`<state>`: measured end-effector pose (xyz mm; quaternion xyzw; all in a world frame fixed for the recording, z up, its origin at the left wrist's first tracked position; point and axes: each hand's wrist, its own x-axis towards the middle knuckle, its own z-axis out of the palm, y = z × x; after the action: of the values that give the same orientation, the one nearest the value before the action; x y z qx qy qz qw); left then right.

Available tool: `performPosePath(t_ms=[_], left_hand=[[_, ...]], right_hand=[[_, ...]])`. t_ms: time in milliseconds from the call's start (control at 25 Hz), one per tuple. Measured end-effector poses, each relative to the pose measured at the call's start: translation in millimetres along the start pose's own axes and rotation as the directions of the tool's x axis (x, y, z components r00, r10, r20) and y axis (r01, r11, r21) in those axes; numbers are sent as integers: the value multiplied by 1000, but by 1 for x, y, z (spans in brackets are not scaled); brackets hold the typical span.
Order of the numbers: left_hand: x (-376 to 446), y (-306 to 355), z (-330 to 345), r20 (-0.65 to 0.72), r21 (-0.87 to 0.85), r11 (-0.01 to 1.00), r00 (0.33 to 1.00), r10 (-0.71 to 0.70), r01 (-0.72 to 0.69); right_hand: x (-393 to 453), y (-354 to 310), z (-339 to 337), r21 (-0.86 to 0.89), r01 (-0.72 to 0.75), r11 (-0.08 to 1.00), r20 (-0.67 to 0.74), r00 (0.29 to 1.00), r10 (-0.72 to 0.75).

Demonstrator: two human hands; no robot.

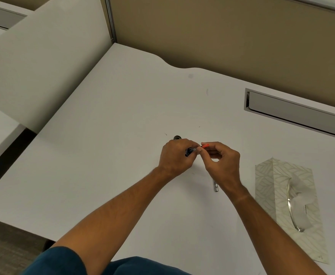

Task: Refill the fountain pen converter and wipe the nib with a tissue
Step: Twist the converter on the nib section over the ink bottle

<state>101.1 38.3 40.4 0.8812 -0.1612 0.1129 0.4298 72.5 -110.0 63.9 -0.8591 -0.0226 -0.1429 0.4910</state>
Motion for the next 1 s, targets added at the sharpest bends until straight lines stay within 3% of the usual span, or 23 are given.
performPosePath(t_ms=[840,1000], left_hand=[[0,1,0,16,35,999,999,-35,34],[0,0,1,31,46,997,997,-69,67]], right_hand=[[1,-1,0,-23,-27,999,37,999,28],[5,-3,-10,-35,36,999,46,998,-34]])
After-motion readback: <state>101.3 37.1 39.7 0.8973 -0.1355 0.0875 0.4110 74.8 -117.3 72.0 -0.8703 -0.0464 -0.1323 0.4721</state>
